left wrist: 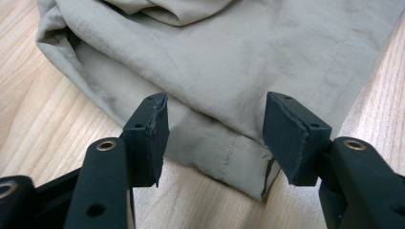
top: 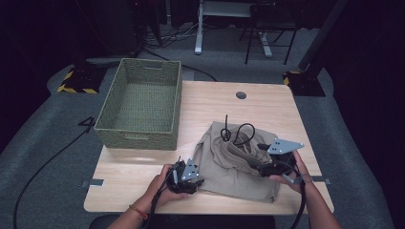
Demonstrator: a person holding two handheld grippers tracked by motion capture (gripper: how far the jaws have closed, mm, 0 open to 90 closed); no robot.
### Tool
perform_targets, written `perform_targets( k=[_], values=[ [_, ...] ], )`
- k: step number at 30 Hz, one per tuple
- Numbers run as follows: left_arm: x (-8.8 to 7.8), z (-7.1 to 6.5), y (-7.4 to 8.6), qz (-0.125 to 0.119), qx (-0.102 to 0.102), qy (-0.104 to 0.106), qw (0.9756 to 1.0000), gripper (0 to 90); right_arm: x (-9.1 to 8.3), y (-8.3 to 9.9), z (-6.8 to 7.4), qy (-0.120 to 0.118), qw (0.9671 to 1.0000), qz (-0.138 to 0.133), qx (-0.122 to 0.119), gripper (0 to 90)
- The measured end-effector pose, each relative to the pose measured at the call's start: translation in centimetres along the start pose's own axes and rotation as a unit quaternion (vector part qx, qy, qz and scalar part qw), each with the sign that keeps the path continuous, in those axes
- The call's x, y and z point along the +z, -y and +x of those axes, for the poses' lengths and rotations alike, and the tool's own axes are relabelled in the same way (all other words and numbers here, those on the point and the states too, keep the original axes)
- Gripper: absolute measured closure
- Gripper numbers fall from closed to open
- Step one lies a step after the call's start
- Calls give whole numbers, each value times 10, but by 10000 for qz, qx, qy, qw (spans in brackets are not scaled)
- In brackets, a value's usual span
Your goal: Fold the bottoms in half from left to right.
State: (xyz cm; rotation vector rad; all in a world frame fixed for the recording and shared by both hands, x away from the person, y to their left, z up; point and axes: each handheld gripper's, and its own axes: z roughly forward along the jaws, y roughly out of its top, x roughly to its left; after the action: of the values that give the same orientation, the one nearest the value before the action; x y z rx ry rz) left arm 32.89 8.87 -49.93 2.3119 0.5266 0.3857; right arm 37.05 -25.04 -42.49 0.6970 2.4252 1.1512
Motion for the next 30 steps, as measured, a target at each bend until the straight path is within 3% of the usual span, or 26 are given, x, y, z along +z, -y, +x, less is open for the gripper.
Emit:
perform_targets(
  k=[3,7,9,12,15,19,23,27,30],
  values=[
    [0,-1,0,10,71,-41,10000,426,14,-7,-16,78,9996,186,187,202],
    [0,-2,-1,16,89,-57,9999,426,37,-2,-30,-183,9966,549,582,184],
    [0,-1,0,4,65,-39,10000,426,43,2,-27,-326,9959,592,607,270],
    [0,-1,-1,24,46,-27,10000,426,43,6,-20,-428,9965,634,339,556],
    [0,-2,-2,48,19,-53,10000,432,30,5,-9,-307,9983,490,-44,659],
    [1,0,-2,80,-166,-7,9998,432,3,5,9,-300,9979,302,-487,659],
    [1,-1,-2,66,-226,-38,9997,432,-18,18,30,-483,9947,282,-860,600],
    [1,1,-2,84,-294,11,9995,429,-24,38,47,-642,9926,408,-945,487],
    [1,-4,-8,254,-127,-279,9992,376,-30,50,55,-624,9932,406,-897,442]
  ],
)
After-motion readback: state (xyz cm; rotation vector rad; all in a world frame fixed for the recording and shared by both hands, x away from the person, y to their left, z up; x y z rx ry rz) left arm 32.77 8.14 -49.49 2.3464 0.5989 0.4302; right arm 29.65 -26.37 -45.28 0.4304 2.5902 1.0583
